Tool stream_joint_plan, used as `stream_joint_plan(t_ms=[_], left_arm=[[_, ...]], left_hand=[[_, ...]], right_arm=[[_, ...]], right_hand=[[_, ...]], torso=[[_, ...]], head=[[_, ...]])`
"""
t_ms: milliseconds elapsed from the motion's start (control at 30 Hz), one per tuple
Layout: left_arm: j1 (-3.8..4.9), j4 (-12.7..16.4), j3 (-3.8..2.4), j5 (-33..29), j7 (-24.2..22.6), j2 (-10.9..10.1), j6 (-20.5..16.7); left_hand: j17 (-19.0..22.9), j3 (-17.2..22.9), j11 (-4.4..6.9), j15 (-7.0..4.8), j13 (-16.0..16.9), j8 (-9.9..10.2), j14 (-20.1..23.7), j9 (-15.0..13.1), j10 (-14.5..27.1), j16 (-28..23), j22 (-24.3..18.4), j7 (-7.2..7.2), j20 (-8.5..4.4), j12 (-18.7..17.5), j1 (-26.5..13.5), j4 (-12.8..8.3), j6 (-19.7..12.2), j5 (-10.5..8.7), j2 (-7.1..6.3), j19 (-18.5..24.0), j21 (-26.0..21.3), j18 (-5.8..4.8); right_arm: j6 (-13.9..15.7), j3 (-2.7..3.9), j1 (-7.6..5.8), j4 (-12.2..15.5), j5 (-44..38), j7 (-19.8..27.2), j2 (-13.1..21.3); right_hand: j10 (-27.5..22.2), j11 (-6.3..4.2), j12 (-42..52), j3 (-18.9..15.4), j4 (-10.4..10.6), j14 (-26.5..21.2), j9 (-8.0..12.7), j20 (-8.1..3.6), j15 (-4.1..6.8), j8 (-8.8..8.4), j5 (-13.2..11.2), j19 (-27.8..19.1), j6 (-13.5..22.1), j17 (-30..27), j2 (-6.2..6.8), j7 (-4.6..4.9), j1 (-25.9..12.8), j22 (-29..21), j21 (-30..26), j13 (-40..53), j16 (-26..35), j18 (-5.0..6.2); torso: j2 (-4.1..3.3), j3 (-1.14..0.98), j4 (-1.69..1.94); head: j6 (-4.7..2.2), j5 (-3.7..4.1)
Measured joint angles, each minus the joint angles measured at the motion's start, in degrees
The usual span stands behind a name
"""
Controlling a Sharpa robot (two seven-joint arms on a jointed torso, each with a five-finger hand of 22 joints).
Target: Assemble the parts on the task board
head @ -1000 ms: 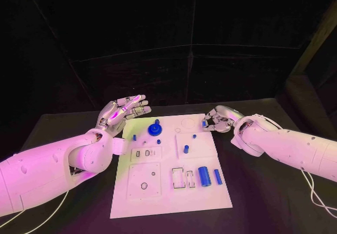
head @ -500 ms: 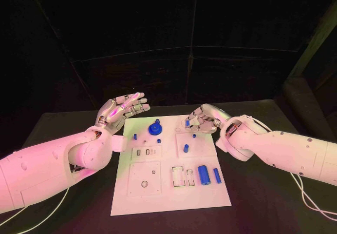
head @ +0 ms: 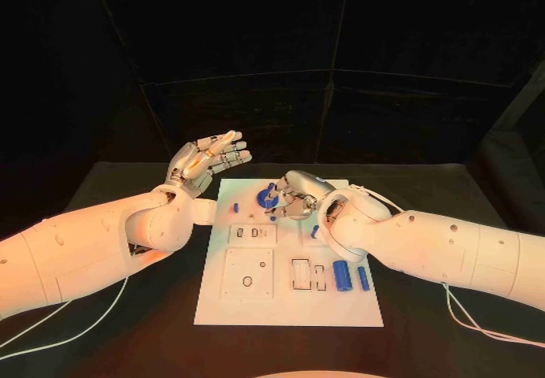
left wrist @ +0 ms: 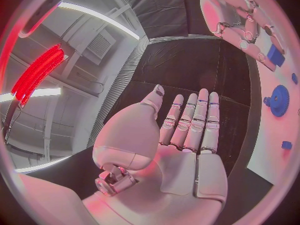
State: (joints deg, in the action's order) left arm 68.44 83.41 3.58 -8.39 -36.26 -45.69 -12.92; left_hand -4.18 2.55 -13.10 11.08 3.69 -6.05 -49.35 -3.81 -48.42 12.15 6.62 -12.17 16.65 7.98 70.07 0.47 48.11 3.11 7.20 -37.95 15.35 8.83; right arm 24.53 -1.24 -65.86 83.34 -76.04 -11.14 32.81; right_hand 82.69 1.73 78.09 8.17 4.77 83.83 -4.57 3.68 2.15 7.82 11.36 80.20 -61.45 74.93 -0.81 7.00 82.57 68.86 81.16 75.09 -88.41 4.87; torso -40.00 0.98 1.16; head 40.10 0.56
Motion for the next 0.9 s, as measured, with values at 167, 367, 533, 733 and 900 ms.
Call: stream_joint_plan(t_ms=[167, 367, 533, 733, 900], left_arm=[[0.06, 0.2, 0.01, -0.3, 0.0, -0.1, 0.0], [0.1, 0.3, 0.02, -0.4, 0.0, -0.1, 0.0], [0.13, 0.4, 0.02, -0.5, 0.0, 0.1, 0.0], [0.13, 0.3, 0.02, -0.5, 0.0, 0.3, 0.0], [0.13, 0.2, 0.02, -0.6, 0.0, 0.6, 0.0]], left_hand=[[0.0, 0.0, 0.0, 0.0, 0.0, 0.0, 0.0, 0.0, 0.0, 0.0, 0.0, 0.0, 0.0, 0.0, 0.0, 0.0, 0.0, 0.0, 0.0, 0.0, 0.0, 0.0], [0.0, 0.0, 0.0, 0.0, 0.0, 0.0, 0.0, 0.0, 0.0, 0.0, 0.0, 0.0, 0.0, 0.0, 0.0, 0.0, 0.0, 0.0, 0.0, 0.0, 0.0, 0.0], [0.0, 0.0, 0.0, 0.0, 0.0, 0.0, 0.0, 0.0, 0.0, 0.0, 0.0, 0.0, 0.0, 0.0, 0.0, 0.0, 0.0, 0.0, 0.0, 0.0, 0.0, 0.0], [0.0, 0.0, 0.0, 0.0, 0.0, 0.0, 0.0, 0.0, 0.0, 0.0, 0.0, 0.0, 0.0, 0.0, 0.0, 0.0, 0.0, 0.0, 0.0, 0.0, 0.0, 0.0], [0.0, 0.0, 0.0, 0.0, 0.0, 0.0, 0.0, 0.0, 0.0, 0.0, 0.0, 0.0, 0.0, 0.0, 0.0, 0.0, 0.0, 0.0, 0.0, 0.0, 0.0, 0.0]], right_arm=[[-1.3, -0.94, 0.41, -1.3, -2.6, -1.2, -2.5], [-3.1, -1.31, 1.54, -2.3, -5.1, -2.3, -4.5], [-4.3, -1.39, 2.23, -3.4, -6.8, -3.0, -5.5], [-5.1, -1.4, 2.54, -4.2, -8.2, -3.6, -6.2], [-5.7, -1.4, 2.66, -4.6, -9.1, -4.1, -6.5]], right_hand=[[0.0, 0.0, 0.0, 0.0, 0.0, 0.0, 0.1, 0.0, 0.0, 0.11, 0.3, 0.0, 0.0, 0.0, 0.01, -0.04, 0.0, 0.0, 0.0, 0.0, 0.0, 0.0], [0.0, 0.0, -0.4, 0.3, 0.0, 0.0, 0.1, 0.0, 0.0, 0.15, 0.3, 0.0, 0.1, 0.0, 0.28, -0.1, -0.3, 0.0, 0.0, 0.0, 0.0, 0.01], [0.0, 0.0, -0.5, 0.4, 0.1, 0.0, 0.1, 0.0, 0.0, 0.15, 0.3, 0.0, 0.1, 0.0, 0.39, -0.13, -0.4, 0.0, 0.0, 0.0, 0.0, 0.01], [0.0, 0.01, -0.5, 0.4, 0.1, 0.0, 0.1, 0.0, -0.01, 0.15, 0.3, 0.0, 0.0, 0.0, 0.48, -0.03, -0.5, 0.0, 0.0, 0.0, 0.0, 0.01], [0.0, 0.01, -0.5, 0.4, 0.1, 0.0, 0.1, 0.0, -0.01, 0.13, 0.3, 0.0, 0.0, 0.0, 0.56, 0.04, -0.5, 0.0, 0.0, -0.1, 0.0, 0.01]], torso=[[0.05, 0.2, 0.23], [0.04, 0.14, 0.24], [0.04, 0.08, 0.24], [0.03, 0.04, 0.24], [0.01, -0.01, 0.17]], head=[[0.25, -0.22], [0.52, -0.51], [0.71, -0.73], [0.88, -0.92], [1.09, -0.94]])
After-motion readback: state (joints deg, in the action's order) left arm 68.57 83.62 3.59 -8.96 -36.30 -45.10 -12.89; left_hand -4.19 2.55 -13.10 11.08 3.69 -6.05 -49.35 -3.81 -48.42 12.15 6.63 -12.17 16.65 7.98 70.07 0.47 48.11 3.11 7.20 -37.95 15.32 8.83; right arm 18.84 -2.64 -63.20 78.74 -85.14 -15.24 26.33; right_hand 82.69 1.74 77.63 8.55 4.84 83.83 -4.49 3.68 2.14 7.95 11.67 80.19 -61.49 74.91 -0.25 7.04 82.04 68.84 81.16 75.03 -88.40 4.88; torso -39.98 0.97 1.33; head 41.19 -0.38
